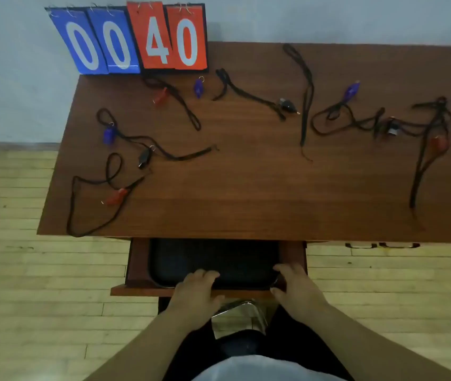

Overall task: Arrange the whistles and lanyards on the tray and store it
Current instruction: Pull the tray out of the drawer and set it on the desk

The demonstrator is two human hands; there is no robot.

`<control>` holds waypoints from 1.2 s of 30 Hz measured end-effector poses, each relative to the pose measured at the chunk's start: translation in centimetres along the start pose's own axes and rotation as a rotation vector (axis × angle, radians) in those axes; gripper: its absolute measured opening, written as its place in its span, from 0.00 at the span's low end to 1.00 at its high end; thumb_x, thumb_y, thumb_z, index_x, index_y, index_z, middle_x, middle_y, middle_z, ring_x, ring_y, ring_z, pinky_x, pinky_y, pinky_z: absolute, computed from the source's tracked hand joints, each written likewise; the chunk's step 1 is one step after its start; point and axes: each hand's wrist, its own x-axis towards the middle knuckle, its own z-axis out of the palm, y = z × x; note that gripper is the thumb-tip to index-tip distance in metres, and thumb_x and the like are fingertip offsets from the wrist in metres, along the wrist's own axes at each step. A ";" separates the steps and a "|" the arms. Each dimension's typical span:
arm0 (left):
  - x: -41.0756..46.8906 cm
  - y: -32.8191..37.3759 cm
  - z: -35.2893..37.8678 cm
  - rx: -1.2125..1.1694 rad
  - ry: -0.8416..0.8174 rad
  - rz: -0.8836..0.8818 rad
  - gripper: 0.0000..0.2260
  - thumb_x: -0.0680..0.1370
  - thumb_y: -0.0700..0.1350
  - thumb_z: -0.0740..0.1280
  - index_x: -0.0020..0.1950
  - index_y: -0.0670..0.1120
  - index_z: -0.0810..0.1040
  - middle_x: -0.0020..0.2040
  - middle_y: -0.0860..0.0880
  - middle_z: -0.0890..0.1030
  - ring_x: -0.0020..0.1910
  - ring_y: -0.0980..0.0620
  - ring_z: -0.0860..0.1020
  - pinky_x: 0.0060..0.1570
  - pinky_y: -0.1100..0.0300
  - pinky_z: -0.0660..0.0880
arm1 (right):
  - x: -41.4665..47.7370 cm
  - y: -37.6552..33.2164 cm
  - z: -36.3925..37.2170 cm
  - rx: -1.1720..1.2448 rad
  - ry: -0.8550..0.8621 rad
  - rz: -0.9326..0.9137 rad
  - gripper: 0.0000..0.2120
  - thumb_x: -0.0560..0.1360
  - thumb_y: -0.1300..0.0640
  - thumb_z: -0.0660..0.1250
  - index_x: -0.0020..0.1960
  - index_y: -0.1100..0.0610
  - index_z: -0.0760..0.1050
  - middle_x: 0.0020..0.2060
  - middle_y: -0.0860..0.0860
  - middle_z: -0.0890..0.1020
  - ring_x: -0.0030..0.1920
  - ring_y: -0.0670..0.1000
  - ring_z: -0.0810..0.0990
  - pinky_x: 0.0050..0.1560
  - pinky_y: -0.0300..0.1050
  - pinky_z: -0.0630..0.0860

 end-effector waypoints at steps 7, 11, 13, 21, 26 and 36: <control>1.1 -0.7 1.3 0.100 -0.038 -0.047 0.25 0.78 0.61 0.63 0.74 0.56 0.71 0.66 0.51 0.73 0.65 0.48 0.72 0.62 0.53 0.72 | 1.3 0.2 1.2 0.231 -0.082 0.148 0.29 0.77 0.47 0.71 0.75 0.47 0.68 0.63 0.53 0.78 0.60 0.50 0.78 0.55 0.41 0.75; 1.4 -0.8 1.6 0.122 -0.044 -0.034 0.23 0.78 0.61 0.62 0.73 0.58 0.71 0.65 0.51 0.72 0.63 0.48 0.71 0.62 0.52 0.71 | 2.2 -0.4 1.5 0.489 -0.038 0.284 0.23 0.74 0.53 0.76 0.68 0.51 0.75 0.55 0.52 0.79 0.50 0.49 0.78 0.46 0.40 0.72; 1.4 -1.0 1.8 0.127 -0.033 -0.021 0.23 0.79 0.60 0.62 0.74 0.60 0.71 0.64 0.52 0.72 0.63 0.49 0.71 0.62 0.52 0.71 | 2.4 -0.6 1.8 0.613 -0.001 0.345 0.18 0.73 0.57 0.77 0.61 0.51 0.78 0.54 0.56 0.81 0.46 0.50 0.79 0.41 0.41 0.74; -0.1 -1.8 1.6 0.064 0.194 0.051 0.13 0.74 0.54 0.75 0.59 0.61 0.83 0.51 0.55 0.78 0.50 0.49 0.78 0.46 0.56 0.69 | 0.7 -1.0 1.4 0.809 0.061 0.402 0.17 0.67 0.63 0.80 0.51 0.51 0.79 0.48 0.59 0.82 0.45 0.55 0.81 0.47 0.49 0.79; -1.5 -1.5 -0.1 0.049 0.371 0.134 0.09 0.70 0.49 0.81 0.47 0.59 0.87 0.41 0.58 0.80 0.40 0.53 0.79 0.40 0.60 0.70 | -1.5 -2.2 -1.0 0.701 0.059 0.281 0.19 0.67 0.57 0.82 0.53 0.46 0.79 0.48 0.53 0.81 0.47 0.52 0.82 0.46 0.44 0.80; -4.8 0.4 -3.7 0.081 0.450 0.201 0.05 0.76 0.52 0.74 0.52 0.59 0.86 0.39 0.58 0.76 0.39 0.56 0.74 0.38 0.59 0.75 | -5.4 -3.7 -5.2 0.304 0.062 -0.010 0.05 0.71 0.40 0.76 0.43 0.37 0.81 0.47 0.42 0.77 0.47 0.41 0.77 0.44 0.32 0.68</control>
